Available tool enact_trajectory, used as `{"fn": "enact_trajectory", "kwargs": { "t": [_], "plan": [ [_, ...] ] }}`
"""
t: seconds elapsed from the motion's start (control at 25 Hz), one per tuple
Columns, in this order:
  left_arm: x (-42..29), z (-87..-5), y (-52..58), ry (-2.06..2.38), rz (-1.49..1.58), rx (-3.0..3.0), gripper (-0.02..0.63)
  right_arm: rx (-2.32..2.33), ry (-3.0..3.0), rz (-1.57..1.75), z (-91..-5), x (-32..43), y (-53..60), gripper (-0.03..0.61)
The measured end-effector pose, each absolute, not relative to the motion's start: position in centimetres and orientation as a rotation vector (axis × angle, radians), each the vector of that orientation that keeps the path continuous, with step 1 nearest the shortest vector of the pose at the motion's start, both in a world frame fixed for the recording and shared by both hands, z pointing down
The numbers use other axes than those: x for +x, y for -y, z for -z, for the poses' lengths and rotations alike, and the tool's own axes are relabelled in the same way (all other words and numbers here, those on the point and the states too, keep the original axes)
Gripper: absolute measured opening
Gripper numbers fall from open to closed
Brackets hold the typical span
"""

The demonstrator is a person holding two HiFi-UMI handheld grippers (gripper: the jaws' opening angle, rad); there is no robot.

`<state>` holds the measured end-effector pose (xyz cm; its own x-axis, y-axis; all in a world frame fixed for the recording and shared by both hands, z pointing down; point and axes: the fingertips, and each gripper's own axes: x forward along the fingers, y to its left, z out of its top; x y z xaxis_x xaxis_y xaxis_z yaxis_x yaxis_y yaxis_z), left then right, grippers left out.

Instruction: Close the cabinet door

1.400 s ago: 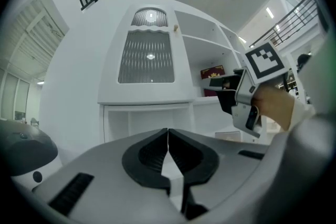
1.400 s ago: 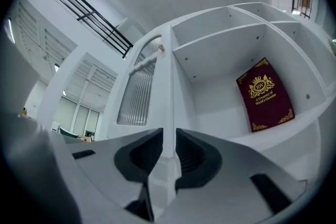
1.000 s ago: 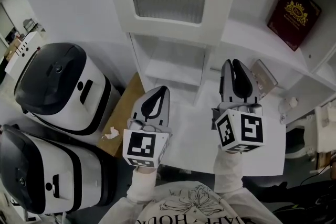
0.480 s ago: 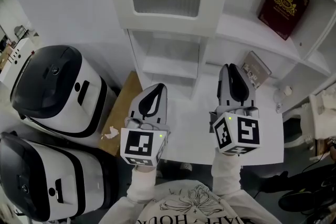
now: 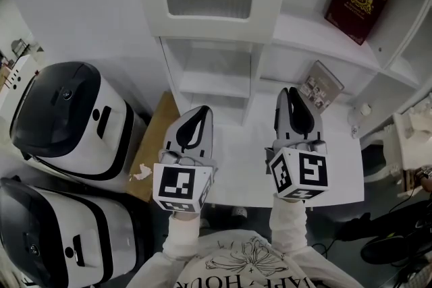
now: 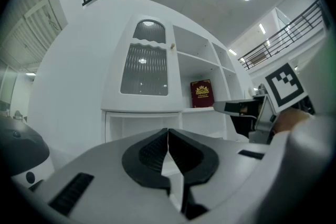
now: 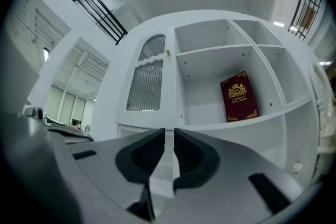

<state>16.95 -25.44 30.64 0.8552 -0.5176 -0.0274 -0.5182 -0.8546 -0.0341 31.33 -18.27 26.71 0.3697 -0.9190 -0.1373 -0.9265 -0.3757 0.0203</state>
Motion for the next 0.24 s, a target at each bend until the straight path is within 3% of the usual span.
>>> {"fn": "enact_trajectory", "kwargs": {
  "t": [0.24],
  "plan": [
    [16.90, -30.47, 25.65, -0.832, -0.038, -2.995, 0.005, -2.550, -1.719, -0.196, -26.97, 31.14, 18.13, 0.052]
  ]
}}
